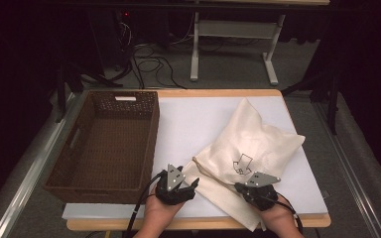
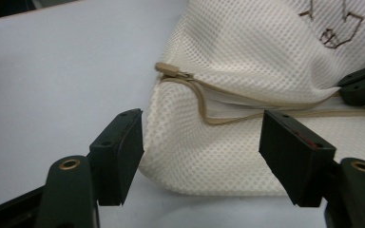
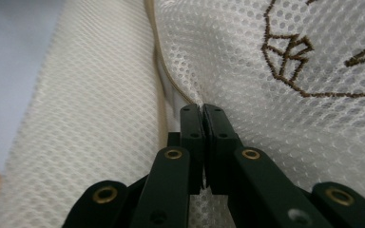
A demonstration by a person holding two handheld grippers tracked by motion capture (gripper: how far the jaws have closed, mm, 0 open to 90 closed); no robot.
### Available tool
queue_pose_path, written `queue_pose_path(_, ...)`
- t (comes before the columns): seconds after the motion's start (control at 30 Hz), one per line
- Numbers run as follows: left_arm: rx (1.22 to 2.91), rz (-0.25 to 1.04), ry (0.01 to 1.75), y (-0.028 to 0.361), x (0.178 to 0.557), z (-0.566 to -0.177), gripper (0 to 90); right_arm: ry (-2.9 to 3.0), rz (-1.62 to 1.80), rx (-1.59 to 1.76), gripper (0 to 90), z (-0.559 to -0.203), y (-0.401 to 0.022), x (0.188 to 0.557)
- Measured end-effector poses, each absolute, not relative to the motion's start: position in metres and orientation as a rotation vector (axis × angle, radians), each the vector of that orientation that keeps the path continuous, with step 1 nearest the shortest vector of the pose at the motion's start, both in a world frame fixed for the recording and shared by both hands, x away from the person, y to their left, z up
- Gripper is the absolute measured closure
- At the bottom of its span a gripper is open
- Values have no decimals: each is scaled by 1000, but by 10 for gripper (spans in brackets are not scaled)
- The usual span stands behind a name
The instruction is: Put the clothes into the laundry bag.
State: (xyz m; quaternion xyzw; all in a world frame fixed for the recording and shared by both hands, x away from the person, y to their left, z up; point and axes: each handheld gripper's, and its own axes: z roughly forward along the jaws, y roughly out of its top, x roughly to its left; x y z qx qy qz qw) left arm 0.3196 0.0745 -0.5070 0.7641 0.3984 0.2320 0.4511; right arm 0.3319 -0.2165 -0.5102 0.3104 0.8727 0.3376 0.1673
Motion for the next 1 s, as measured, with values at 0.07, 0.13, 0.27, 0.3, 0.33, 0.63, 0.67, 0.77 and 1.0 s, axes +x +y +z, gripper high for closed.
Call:
queue_pose_path(0.07, 1907, 589, 987, 74, 324, -508, 329, 2475, 968, 914, 890, -511, -220, 333)
queue_pose_path(0.13, 1902, 570, 1013, 74, 331, -510, 374, 2469, 982, 930, 890, -511, -224, 333)
queue_pose_path(0.27, 1933, 525, 1023, 71, 342, -513, 619, 2460, 977, 944, 889, -511, -227, 332)
queue_pose_path(0.3, 1929, 518, 1041, 71, 343, -514, 700, 2460, 971, 946, 889, -511, -228, 332)
queue_pose_path(0.33, 1921, 493, 1052, 73, 343, -514, 803, 2455, 971, 942, 889, -511, -228, 332)
queue_pose_path(0.63, 1976, 382, 1027, 75, 318, -520, 838, 2426, 985, 1002, 888, -510, -242, 343)
queue_pose_path(0.67, 1988, 371, 1021, 73, 314, -522, 837, 2424, 985, 1000, 888, -510, -243, 345)
queue_pose_path(0.77, 1987, 352, 1005, 72, 305, -522, 835, 2421, 977, 997, 887, -509, -246, 350)
queue_pose_path(1.0, 1942, 416, 1013, 77, 307, -518, 686, 2424, 991, 987, 871, -507, -248, 356)
